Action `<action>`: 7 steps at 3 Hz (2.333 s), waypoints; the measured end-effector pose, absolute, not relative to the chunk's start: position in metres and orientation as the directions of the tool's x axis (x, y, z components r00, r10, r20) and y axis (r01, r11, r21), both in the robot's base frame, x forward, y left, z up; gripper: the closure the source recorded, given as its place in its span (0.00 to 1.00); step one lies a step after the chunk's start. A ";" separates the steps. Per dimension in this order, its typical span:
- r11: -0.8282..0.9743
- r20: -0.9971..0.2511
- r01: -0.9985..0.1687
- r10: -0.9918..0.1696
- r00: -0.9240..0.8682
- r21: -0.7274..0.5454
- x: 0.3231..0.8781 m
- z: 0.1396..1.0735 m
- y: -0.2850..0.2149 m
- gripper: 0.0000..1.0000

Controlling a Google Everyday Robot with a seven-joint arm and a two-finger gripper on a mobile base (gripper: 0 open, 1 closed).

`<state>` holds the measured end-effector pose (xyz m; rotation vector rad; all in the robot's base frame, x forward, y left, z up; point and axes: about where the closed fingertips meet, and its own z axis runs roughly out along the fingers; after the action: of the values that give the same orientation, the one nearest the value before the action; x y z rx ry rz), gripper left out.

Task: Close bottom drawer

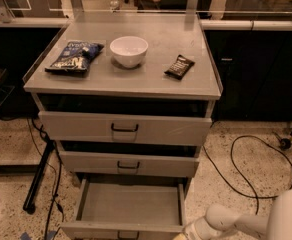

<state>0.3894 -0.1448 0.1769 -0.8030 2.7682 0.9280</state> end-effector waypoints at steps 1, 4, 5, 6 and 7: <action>0.681 -0.285 -0.533 -0.451 -0.846 0.503 0.409 0.171 -0.139 1.00; 0.722 -0.370 -0.560 -0.431 -0.823 0.405 0.480 0.173 -0.142 1.00; 0.745 -0.418 -0.570 -0.421 -0.805 0.346 0.518 0.180 -0.149 1.00; 0.756 -0.446 -0.580 -0.426 -0.787 0.302 0.550 0.182 -0.155 1.00; 0.778 -0.464 -0.572 -0.418 -0.781 0.261 0.575 0.178 -0.162 1.00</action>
Offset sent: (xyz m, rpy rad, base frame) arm 0.0797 0.0080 -0.0081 -0.0591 -0.1181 0.0110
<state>0.5751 -0.1623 0.1778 -0.7522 2.5878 0.5546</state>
